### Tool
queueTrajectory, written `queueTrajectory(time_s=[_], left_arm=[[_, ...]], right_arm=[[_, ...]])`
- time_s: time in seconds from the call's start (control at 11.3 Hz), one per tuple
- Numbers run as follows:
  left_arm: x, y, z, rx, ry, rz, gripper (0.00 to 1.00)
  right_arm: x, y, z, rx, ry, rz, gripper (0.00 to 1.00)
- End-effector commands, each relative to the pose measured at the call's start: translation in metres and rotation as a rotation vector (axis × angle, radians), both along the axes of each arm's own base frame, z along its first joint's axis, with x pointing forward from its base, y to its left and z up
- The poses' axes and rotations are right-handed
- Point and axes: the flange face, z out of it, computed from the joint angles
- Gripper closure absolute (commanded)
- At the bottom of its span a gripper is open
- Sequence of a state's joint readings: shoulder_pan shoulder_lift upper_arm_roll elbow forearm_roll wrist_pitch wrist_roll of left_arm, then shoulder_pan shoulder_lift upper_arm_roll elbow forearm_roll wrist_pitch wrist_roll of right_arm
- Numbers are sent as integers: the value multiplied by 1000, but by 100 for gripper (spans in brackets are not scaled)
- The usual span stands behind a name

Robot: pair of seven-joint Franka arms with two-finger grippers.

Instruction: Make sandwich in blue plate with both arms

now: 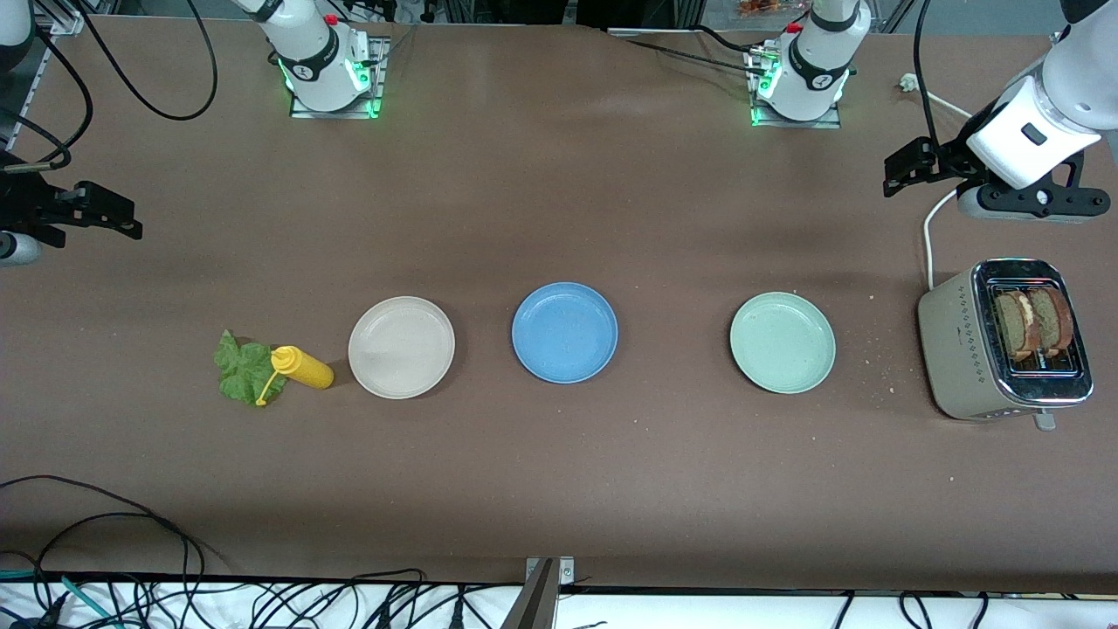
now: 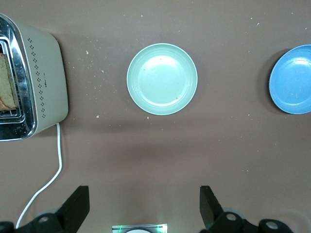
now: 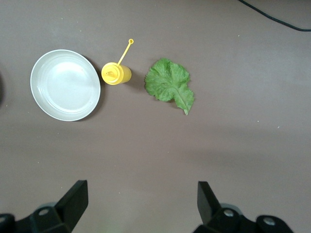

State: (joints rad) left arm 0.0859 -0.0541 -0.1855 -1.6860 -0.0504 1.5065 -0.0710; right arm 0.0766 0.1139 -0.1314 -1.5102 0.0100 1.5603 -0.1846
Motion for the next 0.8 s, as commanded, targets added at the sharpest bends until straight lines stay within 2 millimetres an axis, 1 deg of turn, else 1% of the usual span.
queueTrajectory(time_s=[0.0, 0.71], left_arm=[[0, 0, 4, 10, 6, -2, 0], [0, 0, 4, 10, 6, -2, 0]], right_arm=[[1, -2, 6, 5, -10, -13, 0], [1, -1, 6, 13, -11, -13, 0]])
